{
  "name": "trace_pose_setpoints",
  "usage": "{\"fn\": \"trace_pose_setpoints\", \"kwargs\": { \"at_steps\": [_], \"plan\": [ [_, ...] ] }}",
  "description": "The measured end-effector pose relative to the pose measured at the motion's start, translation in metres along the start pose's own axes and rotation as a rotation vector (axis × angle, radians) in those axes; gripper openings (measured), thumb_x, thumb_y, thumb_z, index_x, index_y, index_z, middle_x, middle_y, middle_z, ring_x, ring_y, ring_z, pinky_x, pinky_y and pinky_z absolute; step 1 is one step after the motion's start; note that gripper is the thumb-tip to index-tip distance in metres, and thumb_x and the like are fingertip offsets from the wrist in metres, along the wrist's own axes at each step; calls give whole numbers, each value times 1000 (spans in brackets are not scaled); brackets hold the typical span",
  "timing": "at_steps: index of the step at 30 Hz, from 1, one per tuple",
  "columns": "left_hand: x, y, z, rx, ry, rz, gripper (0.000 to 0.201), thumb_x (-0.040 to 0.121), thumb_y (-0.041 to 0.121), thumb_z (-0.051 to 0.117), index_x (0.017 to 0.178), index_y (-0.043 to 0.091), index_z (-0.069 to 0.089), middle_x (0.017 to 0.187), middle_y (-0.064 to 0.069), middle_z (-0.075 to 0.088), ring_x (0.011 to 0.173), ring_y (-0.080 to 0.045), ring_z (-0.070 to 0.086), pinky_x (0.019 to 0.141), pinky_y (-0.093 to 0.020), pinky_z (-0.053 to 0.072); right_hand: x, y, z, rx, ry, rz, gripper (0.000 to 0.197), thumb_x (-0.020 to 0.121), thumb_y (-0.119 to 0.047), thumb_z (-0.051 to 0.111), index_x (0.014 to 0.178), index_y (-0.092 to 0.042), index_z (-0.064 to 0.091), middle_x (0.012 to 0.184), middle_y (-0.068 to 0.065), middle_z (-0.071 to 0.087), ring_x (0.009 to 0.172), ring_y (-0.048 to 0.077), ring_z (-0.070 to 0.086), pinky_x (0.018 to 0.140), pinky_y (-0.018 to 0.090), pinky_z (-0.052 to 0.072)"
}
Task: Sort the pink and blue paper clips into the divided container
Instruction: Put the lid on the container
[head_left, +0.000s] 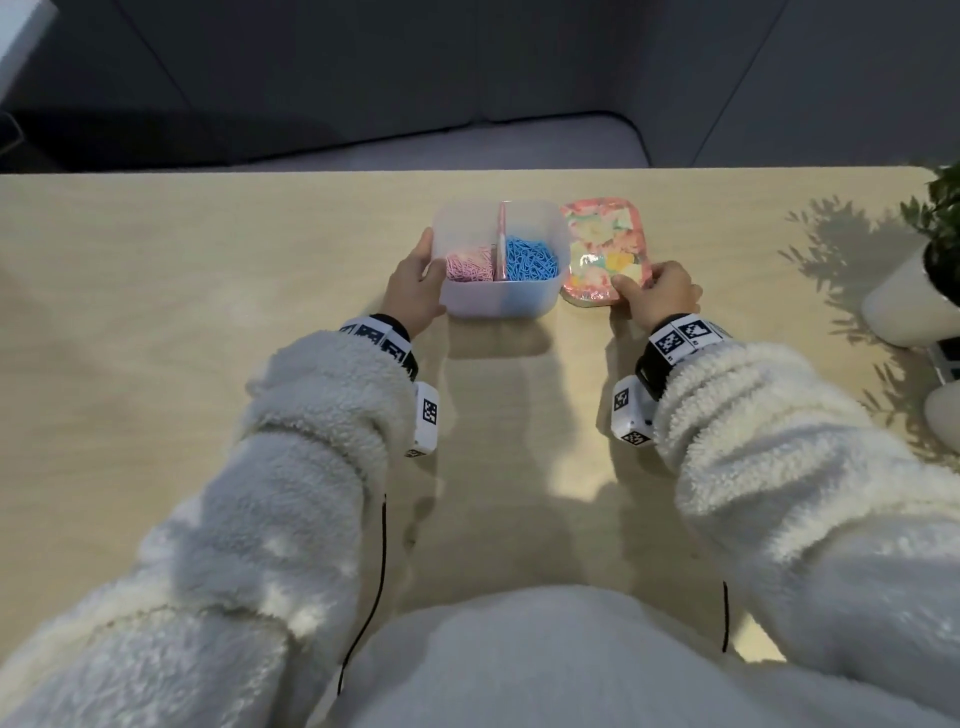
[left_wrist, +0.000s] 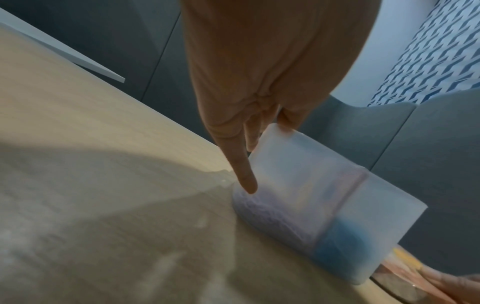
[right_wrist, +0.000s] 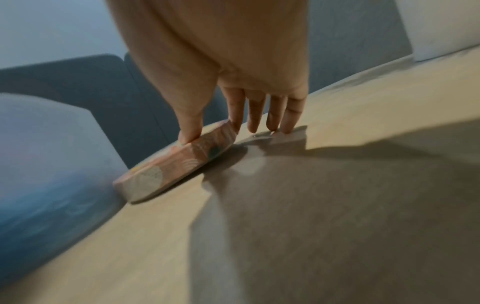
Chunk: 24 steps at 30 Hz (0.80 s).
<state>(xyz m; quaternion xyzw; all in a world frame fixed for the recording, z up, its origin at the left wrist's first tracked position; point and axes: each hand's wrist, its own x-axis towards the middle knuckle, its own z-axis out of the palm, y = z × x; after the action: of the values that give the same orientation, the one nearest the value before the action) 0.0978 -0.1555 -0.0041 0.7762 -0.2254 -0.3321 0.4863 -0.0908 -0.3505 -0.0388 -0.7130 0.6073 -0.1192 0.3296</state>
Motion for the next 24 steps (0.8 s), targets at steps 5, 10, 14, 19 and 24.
{"fn": "trace_pose_setpoints", "kwargs": {
  "at_steps": [5,10,14,19,24],
  "plan": [
    [-11,-7,0,41,-9,85,45,98,19,33,142,24,31,128,0,52,116,-23,51,92,-42,51,-13,-19,-24,341,125,-60,32,85,-9,56,117,-7,49,115,10,60,97,23,58,85,28,45],
    [-22,-18,-1,49,-26,148,42,99,19,33,141,21,32,132,-3,52,113,-19,52,100,-47,45,-39,-57,-58,588,476,-506,33,88,-12,46,120,-4,48,111,2,56,106,15,55,95,20,43],
    [-22,-17,-2,59,-37,156,43,98,14,33,141,19,31,134,-5,50,115,-18,49,102,-46,42,-51,-82,-50,717,346,-546,12,91,-15,46,101,-15,52,96,-5,57,90,10,57,83,24,47],
    [-18,-10,-4,58,8,94,46,100,18,31,144,6,22,148,-8,34,134,-14,33,108,-30,28,-40,-88,1,680,1,-257,18,94,-18,43,83,-14,57,82,5,59,74,16,54,69,31,47],
    [-3,13,3,-139,38,57,32,98,30,27,95,11,52,101,-3,60,99,-19,56,82,-17,46,-32,-89,28,536,-86,-185,25,91,-32,49,73,-17,58,71,-2,56,75,21,54,70,31,44]
  ]
}}
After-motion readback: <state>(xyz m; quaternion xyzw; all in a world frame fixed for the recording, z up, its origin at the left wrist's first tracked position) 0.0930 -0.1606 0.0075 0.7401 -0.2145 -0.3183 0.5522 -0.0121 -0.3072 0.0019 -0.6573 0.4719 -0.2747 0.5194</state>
